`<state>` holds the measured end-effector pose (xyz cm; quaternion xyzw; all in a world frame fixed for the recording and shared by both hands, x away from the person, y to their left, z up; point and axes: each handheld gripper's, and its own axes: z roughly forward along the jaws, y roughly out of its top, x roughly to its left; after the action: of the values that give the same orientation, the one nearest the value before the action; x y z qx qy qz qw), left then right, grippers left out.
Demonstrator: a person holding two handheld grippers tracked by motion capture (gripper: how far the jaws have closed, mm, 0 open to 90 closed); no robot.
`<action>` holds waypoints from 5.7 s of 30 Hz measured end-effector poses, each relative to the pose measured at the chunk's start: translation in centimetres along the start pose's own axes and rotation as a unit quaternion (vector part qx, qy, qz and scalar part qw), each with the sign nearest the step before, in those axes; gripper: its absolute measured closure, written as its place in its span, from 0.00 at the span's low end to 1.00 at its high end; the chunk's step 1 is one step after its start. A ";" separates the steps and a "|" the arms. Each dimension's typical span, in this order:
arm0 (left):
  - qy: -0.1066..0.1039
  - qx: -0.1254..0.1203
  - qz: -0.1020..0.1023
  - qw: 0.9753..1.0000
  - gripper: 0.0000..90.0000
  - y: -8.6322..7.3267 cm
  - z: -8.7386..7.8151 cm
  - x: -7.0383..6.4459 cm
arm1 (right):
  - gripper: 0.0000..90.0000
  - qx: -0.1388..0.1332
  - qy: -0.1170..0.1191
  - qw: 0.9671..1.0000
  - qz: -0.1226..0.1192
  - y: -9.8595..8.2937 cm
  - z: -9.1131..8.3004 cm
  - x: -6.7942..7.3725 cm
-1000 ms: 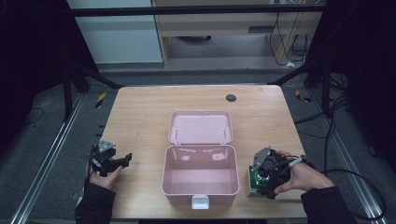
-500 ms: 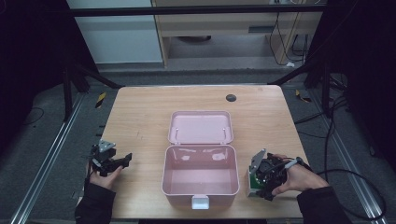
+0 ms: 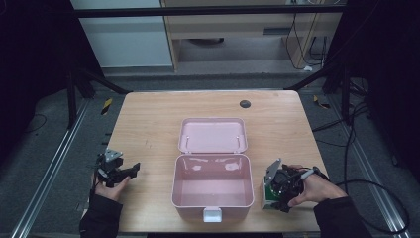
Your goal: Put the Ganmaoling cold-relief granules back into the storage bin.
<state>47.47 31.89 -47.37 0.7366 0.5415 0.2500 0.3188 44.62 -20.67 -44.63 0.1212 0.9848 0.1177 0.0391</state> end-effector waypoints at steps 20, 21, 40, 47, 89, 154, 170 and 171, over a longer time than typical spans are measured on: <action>0.000 0.002 0.001 1.000 0.33 0.0 0.0 0.0 | 0.18 -0.016 -0.004 1.000 0.016 -0.4 -2.2 -0.2; 0.000 0.002 0.001 1.000 0.33 0.0 0.0 -0.1 | 0.18 -0.018 -0.008 1.000 0.017 -0.3 -2.8 -0.2; -0.001 0.004 0.001 1.000 0.33 0.0 0.1 -0.1 | 0.18 -0.044 -0.020 0.999 0.025 1.6 -8.7 -0.6; -0.001 0.005 0.000 1.000 0.33 0.0 0.1 -0.1 | 0.18 -0.044 -0.022 0.999 0.022 2.4 -10.9 -0.4; -0.001 0.005 0.000 1.000 0.33 0.0 0.1 0.0 | 0.18 -0.063 -0.026 0.996 -0.054 11.5 -15.4 1.5; -0.001 0.002 0.001 1.000 0.33 0.0 0.0 0.1 | 0.18 -0.035 0.022 0.994 -0.098 14.3 -4.2 0.9; -0.001 0.004 0.002 1.000 0.33 0.0 0.0 0.1 | 0.18 -0.015 0.024 0.994 -0.105 13.8 -2.0 0.6; -0.001 0.004 0.003 1.000 0.33 0.0 0.0 0.0 | 0.18 -0.016 0.023 0.994 -0.107 13.7 -1.9 0.6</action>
<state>47.50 31.92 -47.34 0.7397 0.5402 0.2481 0.3154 47.01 -7.99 -39.47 0.0114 0.9908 0.1316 0.0307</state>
